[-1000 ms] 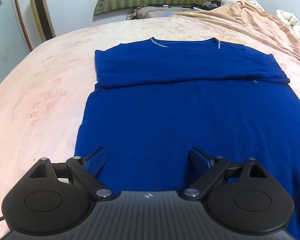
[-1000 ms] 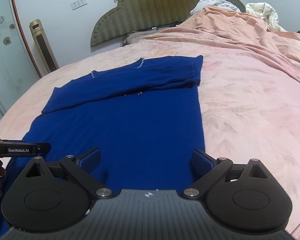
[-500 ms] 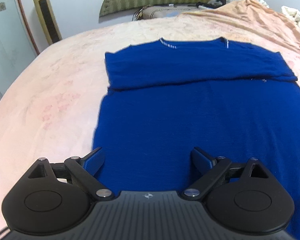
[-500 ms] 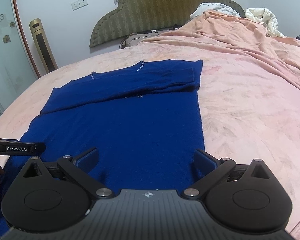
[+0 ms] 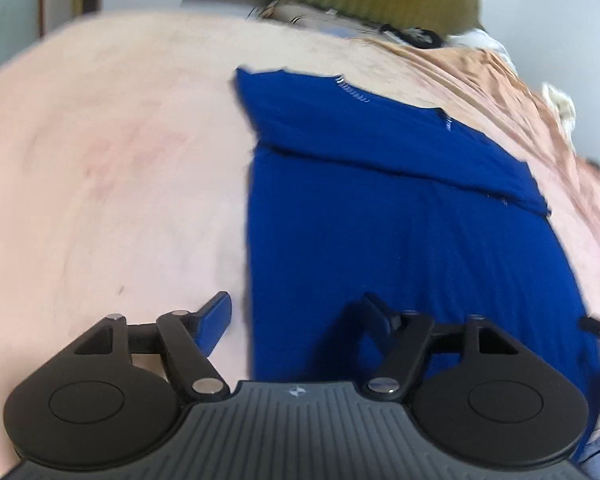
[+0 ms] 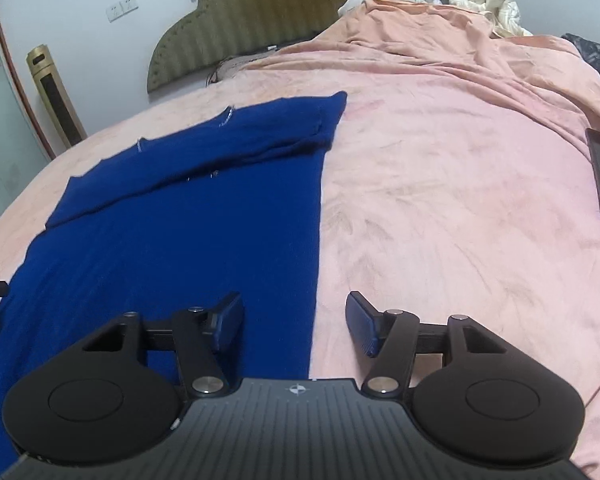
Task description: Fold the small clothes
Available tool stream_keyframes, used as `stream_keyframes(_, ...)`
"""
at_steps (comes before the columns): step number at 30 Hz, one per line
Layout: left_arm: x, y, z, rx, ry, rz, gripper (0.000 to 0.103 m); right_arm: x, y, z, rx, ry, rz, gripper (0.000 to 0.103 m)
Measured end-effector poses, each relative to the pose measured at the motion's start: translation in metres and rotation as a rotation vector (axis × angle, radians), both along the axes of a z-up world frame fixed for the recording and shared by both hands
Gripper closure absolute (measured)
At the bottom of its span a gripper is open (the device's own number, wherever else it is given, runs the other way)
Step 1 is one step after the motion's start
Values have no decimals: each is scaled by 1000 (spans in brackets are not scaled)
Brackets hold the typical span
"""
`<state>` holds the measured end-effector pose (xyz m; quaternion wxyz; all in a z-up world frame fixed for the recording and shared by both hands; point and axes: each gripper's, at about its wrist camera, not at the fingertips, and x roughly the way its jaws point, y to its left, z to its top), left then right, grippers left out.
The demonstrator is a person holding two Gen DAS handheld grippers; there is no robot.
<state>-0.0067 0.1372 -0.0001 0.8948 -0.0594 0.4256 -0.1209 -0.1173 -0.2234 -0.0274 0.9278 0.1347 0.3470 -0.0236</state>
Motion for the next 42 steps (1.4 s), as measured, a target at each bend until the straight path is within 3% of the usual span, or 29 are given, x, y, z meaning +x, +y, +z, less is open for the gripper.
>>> stream_keyframes(2, 0, -14, -1, 22, -16, -41, 65, 2, 7, 0, -17, 0, 24, 47)
stream_keyframes(3, 0, -18, -1, 10, -13, -53, 85, 3, 11, -1, -18, -1, 41, 51)
stream_keyframes(4, 1, -20, -1, -7, -13, -58, 96, 5, 14, -1, -18, 1, 53, 64)
stream_keyframes(5, 1, -22, -1, -21, -18, -58, 96, 7, 16, 0, -26, 1, 54, 85)
stream_keyframes(7, 0, -26, 4, -17, -51, -56, 97, 11, 17, 0, -26, 3, 45, 96)
stream_keyframes(11, 9, -28, 20, -25, -124, -53, 97, 19, 13, 9, -19, -28, 44, 97)
stream_keyframes(19, 63, -43, 35, 95, -239, 27, 97, 81, 8, 34, -121, -105, 63, 98)
stream_keyframes(24, 87, -59, 20, 248, -238, 63, 96, 127, -9, 24, -150, -92, -6, 97)
stream_keyframes(25, 86, -61, 21, 260, -227, 65, 96, 134, -12, 20, -150, -73, -23, 86)
stream_keyframes(27, 77, -63, 23, 279, -215, 65, 93, 138, -14, 14, -139, -31, -53, 82)
stream_keyframes(29, 66, -67, 24, 326, -194, 83, 82, 124, -11, 18, -146, -48, -76, 71)
stream_keyframes(30, 62, -69, 23, 339, -187, 95, 62, 114, -8, 22, -159, -60, -82, 68)
stream_keyframes(31, 58, -71, 22, 351, -180, 104, 33, 104, -5, 26, -169, -74, -85, 61)
stream_keyframes(33, 47, -79, 21, 380, -196, 117, 17, 83, 6, 36, -169, -117, -69, 55)
stream_keyframes(35, 39, -89, 20, 423, -211, 121, 17, 68, 20, 40, -148, -140, 4, 39)
stream_keyframes(37, 32, -97, 19, 436, -203, 123, 17, 64, 36, 35, -152, -126, 76, 31)
stream_keyframes(39, 29, -101, 18, 440, -179, 136, 17, 66, 48, 25, -193, -84, 96, 30)
stream_keyframes(42, 24, -104, 16, 463, -178, 165, 17, 67, 50, 13, -209, -23, 37, 30)
